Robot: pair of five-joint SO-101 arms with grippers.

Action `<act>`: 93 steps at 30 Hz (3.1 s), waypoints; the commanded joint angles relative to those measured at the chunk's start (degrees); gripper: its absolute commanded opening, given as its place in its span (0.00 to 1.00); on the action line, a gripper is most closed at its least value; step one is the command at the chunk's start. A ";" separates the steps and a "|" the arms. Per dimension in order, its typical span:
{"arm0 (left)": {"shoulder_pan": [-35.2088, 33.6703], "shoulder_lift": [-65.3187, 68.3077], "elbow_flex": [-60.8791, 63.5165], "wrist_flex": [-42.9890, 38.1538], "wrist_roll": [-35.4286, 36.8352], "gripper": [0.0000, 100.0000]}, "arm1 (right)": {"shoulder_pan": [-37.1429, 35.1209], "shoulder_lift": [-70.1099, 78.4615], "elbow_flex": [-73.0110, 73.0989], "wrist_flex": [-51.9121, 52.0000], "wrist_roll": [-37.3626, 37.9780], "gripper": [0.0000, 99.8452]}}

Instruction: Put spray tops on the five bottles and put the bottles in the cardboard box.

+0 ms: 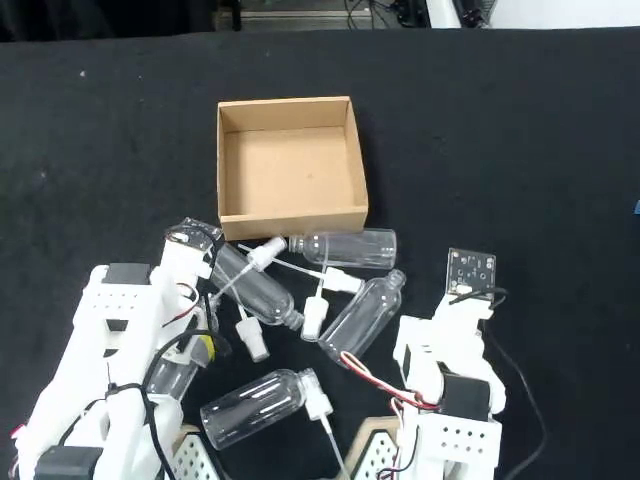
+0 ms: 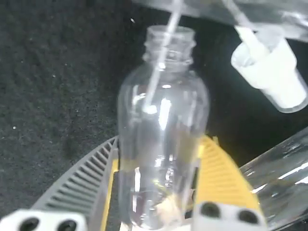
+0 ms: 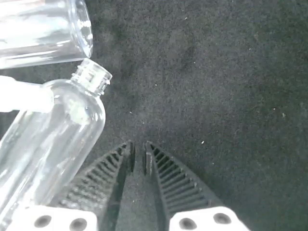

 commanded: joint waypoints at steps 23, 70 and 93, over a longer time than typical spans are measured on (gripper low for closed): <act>-29.49 -1.32 -26.59 21.01 -25.41 0.11 | 1.23 -5.49 -0.22 0.44 0.35 0.02; -59.38 43.69 -58.51 8.00 -27.78 0.37 | 1.23 -5.49 -0.22 0.44 0.35 0.02; -59.56 43.16 -43.21 -8.97 -37.01 0.37 | 1.23 -5.49 -0.22 0.44 0.35 0.02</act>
